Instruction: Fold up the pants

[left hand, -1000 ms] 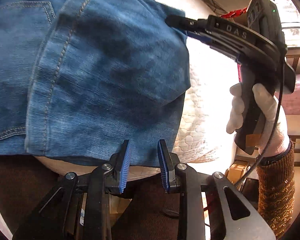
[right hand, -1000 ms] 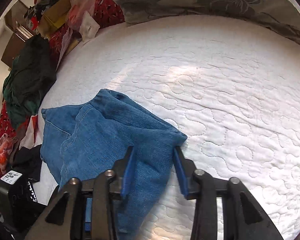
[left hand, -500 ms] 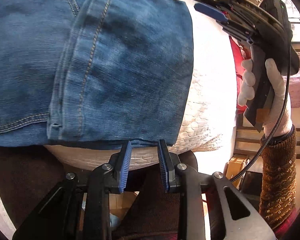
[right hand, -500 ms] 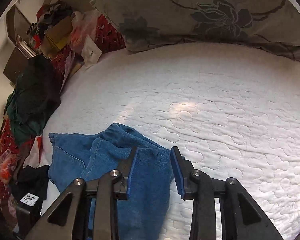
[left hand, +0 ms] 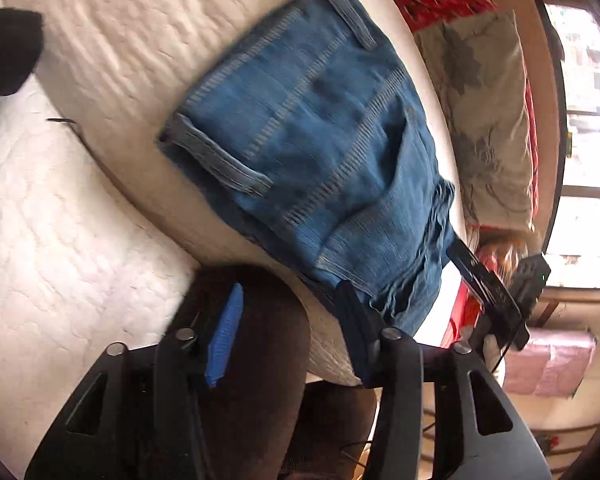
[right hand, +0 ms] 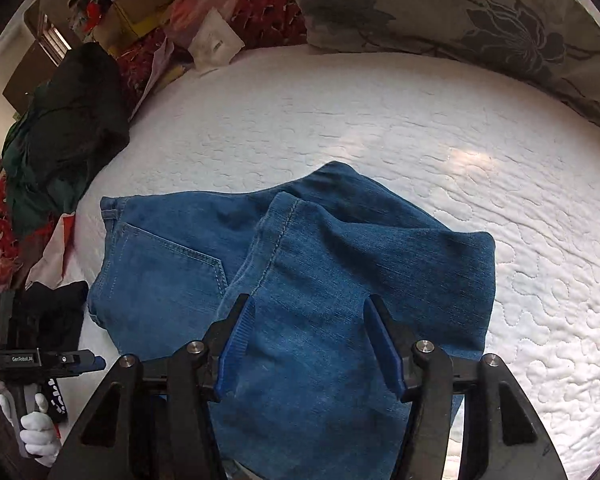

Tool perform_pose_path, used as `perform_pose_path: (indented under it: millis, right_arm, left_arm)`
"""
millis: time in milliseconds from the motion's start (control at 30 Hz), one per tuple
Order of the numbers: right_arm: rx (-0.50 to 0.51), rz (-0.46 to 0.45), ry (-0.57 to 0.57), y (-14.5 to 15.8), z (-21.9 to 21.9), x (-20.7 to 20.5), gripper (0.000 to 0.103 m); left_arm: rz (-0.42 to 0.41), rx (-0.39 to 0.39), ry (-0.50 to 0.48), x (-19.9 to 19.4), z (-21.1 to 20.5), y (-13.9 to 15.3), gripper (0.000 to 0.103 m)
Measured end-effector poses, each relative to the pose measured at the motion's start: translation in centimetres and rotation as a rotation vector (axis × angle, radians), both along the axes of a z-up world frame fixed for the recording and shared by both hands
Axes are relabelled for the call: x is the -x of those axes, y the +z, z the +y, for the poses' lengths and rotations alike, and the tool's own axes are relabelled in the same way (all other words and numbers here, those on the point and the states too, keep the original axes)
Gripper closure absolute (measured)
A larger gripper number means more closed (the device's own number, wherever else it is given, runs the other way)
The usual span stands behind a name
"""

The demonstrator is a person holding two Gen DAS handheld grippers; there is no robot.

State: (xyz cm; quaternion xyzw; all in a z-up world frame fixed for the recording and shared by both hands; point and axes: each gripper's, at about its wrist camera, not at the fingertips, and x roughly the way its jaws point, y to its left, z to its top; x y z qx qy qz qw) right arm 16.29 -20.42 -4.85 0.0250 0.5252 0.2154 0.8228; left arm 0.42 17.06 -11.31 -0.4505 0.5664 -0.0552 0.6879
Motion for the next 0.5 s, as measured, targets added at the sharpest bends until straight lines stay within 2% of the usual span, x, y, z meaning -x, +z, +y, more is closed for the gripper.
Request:
perform_pose_path:
  millis: [67,233,433,500]
  right_arm:
    - [-0.004,-0.009,0.033,1.0,1.9,0.2,0.044]
    - [-0.005,0.026,0.118,1.6,7.4,-0.3,0.044]
    - [0.024,0.039,0.202,2.2,13.9,-2.1,0.044]
    - [0.046,0.040,0.248,2.1,16.3,-2.8,0.043]
  left_arm:
    - [-0.004,0.045,0.065,0.4,2.6,-1.1,0.048]
    - [-0.026,0.175,0.124,-0.5,4.6,-3.5,0.048]
    - [-0.003,0.271,0.198,-0.5,4.6,-5.6,0.048]
    - [0.009,0.291,0.213,-0.4,4.4,-6.0,0.038]
